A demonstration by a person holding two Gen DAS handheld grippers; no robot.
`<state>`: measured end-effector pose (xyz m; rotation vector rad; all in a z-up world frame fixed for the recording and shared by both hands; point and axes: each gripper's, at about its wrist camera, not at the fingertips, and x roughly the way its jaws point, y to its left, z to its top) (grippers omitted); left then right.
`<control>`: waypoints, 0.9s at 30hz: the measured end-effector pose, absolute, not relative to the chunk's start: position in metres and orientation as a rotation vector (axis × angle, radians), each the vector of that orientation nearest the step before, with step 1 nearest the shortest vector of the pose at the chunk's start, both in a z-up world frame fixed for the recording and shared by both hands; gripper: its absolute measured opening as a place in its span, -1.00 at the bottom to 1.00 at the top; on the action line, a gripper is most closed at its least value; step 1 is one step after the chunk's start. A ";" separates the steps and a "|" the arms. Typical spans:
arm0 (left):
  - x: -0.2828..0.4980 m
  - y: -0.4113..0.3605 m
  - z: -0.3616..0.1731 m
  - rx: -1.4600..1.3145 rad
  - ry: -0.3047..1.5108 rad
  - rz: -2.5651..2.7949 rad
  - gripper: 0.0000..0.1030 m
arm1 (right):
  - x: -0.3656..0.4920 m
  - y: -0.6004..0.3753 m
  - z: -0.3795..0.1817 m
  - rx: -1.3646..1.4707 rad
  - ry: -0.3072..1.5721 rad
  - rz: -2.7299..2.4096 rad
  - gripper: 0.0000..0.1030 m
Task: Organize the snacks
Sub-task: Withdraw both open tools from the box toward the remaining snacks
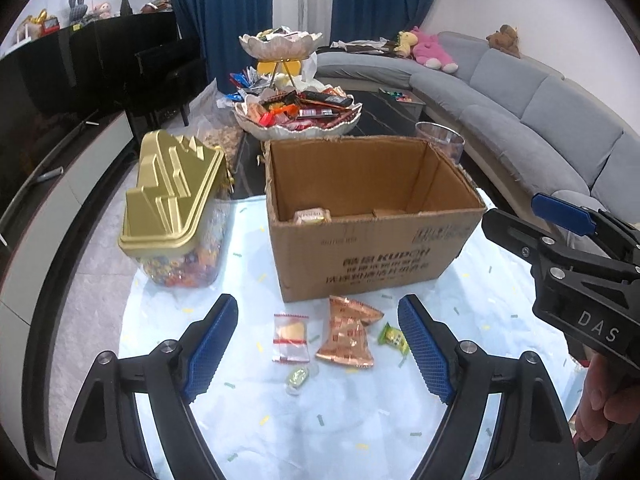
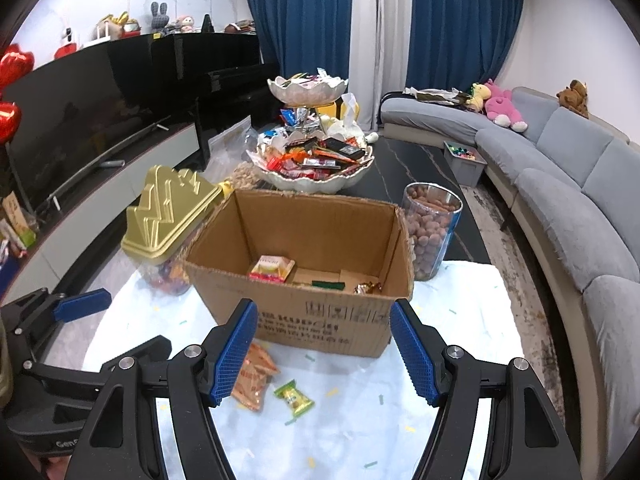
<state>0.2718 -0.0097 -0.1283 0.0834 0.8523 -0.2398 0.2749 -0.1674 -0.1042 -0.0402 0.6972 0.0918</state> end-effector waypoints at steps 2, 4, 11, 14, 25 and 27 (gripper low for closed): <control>0.268 -0.008 -0.133 0.089 0.849 -0.241 0.57 | 0.270 -0.165 -0.111 -0.052 0.699 0.095 0.35; 0.264 -0.006 -0.139 0.089 0.845 -0.249 0.57 | 0.269 -0.163 -0.116 -0.052 0.704 0.096 0.35; 0.252 -0.002 -0.163 0.094 0.811 -0.246 0.57 | 0.256 -0.157 -0.135 -0.039 0.696 0.100 0.35; 0.248 -0.001 -0.170 0.115 0.787 -0.232 0.57 | 0.252 -0.154 -0.144 -0.063 0.688 0.094 0.35; 0.239 0.010 -0.210 0.135 0.764 -0.213 0.42 | 0.248 -0.146 -0.197 -0.069 0.733 0.100 0.35; 0.240 0.012 -0.219 0.128 0.776 -0.209 0.42 | 0.249 -0.144 -0.205 -0.073 0.743 0.103 0.35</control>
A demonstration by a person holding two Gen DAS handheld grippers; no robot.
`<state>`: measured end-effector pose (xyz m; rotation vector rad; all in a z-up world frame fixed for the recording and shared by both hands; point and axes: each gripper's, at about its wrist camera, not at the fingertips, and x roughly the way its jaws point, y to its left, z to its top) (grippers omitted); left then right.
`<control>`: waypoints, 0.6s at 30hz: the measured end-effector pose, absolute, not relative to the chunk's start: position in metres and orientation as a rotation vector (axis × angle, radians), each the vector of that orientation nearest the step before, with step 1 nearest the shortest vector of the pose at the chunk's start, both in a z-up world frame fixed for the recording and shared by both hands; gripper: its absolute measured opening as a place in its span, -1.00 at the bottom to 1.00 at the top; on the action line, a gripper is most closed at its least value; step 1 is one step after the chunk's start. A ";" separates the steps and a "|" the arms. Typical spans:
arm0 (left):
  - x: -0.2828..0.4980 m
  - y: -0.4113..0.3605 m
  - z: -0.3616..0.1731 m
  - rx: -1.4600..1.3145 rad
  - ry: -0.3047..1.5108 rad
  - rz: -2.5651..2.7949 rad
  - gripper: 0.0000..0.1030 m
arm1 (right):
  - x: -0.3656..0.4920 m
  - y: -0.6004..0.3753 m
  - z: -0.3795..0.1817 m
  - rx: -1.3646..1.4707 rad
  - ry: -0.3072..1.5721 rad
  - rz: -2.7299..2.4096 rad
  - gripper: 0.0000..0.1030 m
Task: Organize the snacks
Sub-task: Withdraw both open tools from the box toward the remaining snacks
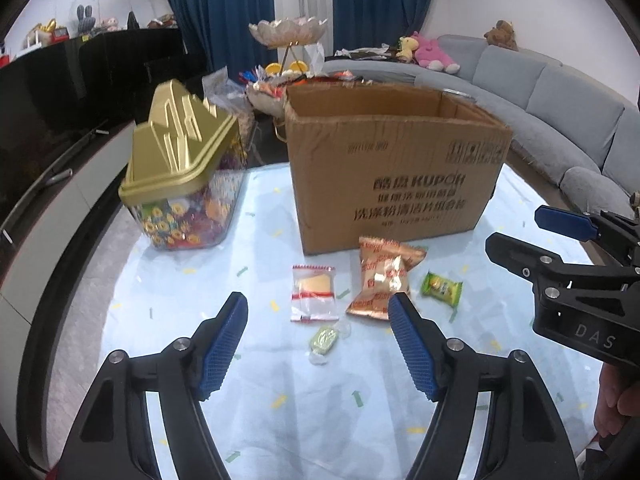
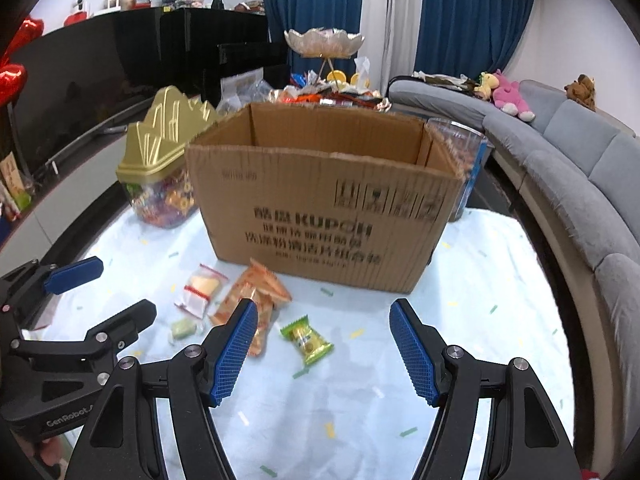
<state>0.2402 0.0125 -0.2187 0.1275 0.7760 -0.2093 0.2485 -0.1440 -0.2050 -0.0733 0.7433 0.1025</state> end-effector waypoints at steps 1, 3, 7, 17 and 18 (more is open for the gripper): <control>0.241 0.014 -0.224 0.126 0.784 -0.208 0.42 | 0.249 -0.143 -0.209 -0.076 0.747 0.103 0.35; 0.243 0.015 -0.233 0.129 0.796 -0.211 0.42 | 0.249 -0.139 -0.218 -0.088 0.753 0.106 0.35; 0.245 0.017 -0.247 0.128 0.806 -0.222 0.42 | 0.250 -0.134 -0.233 -0.104 0.762 0.124 0.35; 0.256 0.020 -0.268 0.121 0.834 -0.250 0.30 | 0.260 -0.131 -0.258 -0.113 0.783 0.149 0.35; 0.257 0.019 -0.270 0.125 0.837 -0.256 0.28 | 0.261 -0.131 -0.260 -0.115 0.782 0.150 0.35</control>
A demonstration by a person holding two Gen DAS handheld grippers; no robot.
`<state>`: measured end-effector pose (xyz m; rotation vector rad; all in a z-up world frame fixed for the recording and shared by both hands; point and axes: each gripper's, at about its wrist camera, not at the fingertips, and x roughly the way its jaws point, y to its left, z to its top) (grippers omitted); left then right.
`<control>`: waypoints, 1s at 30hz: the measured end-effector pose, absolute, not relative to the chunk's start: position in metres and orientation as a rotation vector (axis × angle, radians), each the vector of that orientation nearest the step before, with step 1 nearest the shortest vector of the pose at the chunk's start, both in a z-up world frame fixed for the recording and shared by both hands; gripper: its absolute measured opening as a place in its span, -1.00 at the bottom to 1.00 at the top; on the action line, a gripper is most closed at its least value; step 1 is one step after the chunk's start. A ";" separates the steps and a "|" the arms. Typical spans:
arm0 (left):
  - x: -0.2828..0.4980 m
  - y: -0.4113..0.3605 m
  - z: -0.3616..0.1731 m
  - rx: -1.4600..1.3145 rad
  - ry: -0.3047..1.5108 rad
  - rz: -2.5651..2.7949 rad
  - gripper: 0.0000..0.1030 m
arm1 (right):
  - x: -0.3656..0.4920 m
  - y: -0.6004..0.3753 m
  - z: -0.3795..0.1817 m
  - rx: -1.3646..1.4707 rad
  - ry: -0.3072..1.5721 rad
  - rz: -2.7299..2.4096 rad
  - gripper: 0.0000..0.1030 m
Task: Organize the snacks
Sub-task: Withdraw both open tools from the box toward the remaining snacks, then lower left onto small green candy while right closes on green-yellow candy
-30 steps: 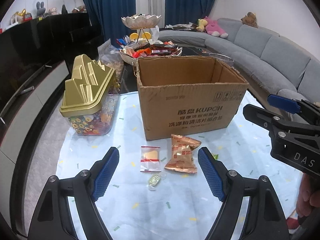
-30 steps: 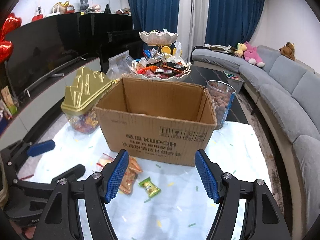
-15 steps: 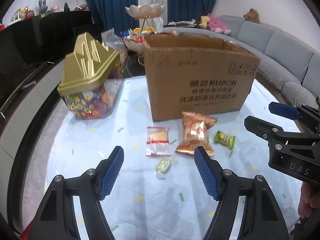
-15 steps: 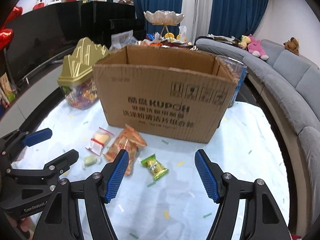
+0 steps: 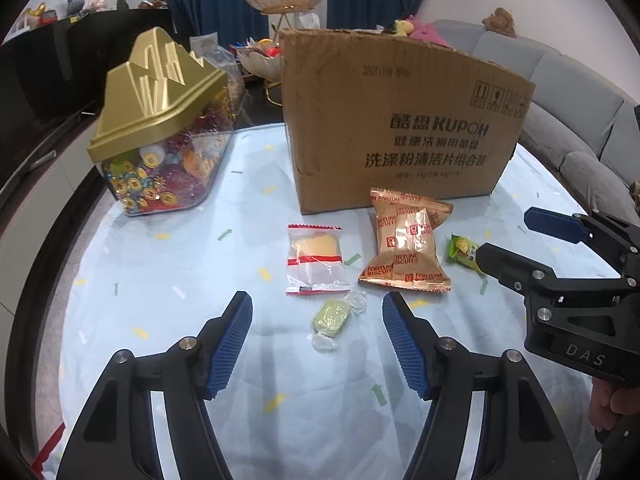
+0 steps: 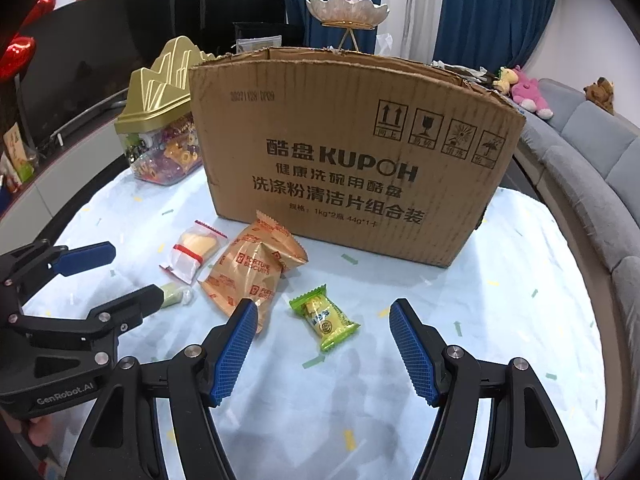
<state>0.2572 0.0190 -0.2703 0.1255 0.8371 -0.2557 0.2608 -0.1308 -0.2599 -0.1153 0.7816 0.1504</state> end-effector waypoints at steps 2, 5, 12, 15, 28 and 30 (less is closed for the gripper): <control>0.260 0.017 -0.275 0.133 0.845 -0.267 0.23 | 0.264 -0.131 -0.264 -0.119 0.782 0.156 0.35; 0.265 0.014 -0.280 0.139 0.863 -0.284 0.14 | 0.269 -0.131 -0.270 -0.116 0.789 0.169 0.35; 0.269 0.007 -0.288 0.145 0.883 -0.305 -0.08 | 0.279 -0.133 -0.286 -0.105 0.819 0.193 0.34; 0.271 0.006 -0.292 0.139 0.895 -0.313 -0.15 | 0.282 -0.134 -0.291 -0.095 0.826 0.197 0.33; 0.270 0.005 -0.300 0.130 0.900 -0.316 -0.46 | 0.293 -0.139 -0.299 -0.072 0.862 0.222 -0.33; 0.270 0.005 -0.300 0.132 0.898 -0.313 -0.53 | 0.291 -0.138 -0.299 -0.079 0.861 0.226 -0.41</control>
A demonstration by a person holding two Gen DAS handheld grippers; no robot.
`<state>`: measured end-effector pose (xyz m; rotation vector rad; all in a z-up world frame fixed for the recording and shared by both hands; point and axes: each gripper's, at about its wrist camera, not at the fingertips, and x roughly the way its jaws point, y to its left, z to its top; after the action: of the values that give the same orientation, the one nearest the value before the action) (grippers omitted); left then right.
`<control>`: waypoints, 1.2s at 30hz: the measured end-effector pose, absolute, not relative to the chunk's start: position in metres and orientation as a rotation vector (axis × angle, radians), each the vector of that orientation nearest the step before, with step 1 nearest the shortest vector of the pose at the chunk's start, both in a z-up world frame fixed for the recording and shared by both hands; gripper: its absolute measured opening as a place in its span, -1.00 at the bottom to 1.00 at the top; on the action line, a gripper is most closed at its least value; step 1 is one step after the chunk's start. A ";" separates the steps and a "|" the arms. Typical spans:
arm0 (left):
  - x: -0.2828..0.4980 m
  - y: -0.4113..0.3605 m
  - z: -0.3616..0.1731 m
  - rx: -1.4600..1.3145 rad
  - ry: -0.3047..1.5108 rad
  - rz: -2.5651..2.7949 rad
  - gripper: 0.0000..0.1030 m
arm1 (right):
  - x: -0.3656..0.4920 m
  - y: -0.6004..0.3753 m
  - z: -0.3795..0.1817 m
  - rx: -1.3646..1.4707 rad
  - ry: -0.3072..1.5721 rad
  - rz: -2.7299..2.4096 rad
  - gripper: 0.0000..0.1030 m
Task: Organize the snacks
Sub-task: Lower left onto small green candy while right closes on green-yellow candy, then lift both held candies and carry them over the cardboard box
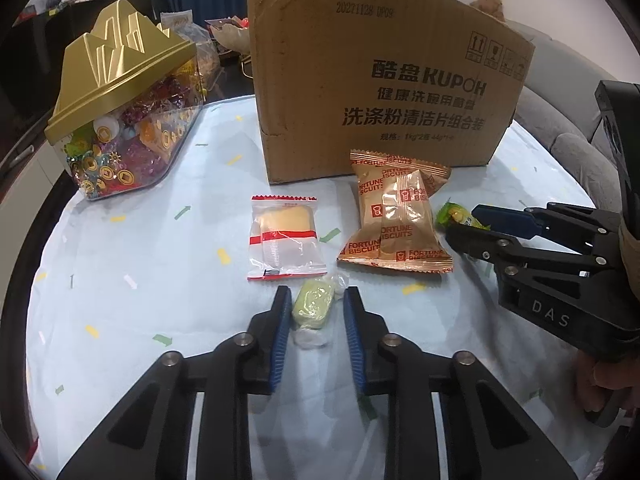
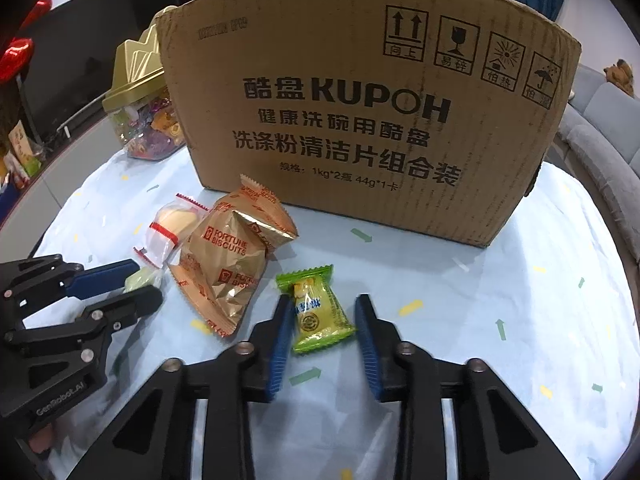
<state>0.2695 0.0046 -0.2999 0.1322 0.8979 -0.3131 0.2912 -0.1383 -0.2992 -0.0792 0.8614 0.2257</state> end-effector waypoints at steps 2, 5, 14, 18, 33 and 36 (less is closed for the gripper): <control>0.269 0.005 -0.300 0.132 0.896 -0.312 -0.55 | 0.289 -0.137 -0.299 -0.084 0.860 0.228 -0.42; 0.269 0.006 -0.300 0.128 0.896 -0.310 -0.63 | 0.289 -0.133 -0.300 -0.088 0.862 0.230 -0.43; 0.271 0.008 -0.298 0.121 0.907 -0.307 -0.64 | 0.288 -0.130 -0.296 -0.092 0.875 0.228 -0.56; 0.269 0.008 -0.297 0.124 0.909 -0.301 -0.64 | 0.285 -0.128 -0.290 -0.101 0.870 0.223 -0.57; 0.255 0.010 -0.272 0.109 0.863 -0.291 -0.64 | 0.266 -0.127 -0.259 -0.115 0.838 0.216 -0.58; 0.252 0.012 -0.265 0.100 0.850 -0.280 -0.64 | 0.262 -0.125 -0.251 -0.120 0.825 0.220 -0.58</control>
<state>0.2516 0.0123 -0.2647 0.1004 0.8504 -0.2803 0.2621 -0.1253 -0.2508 -0.1198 0.8246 0.2203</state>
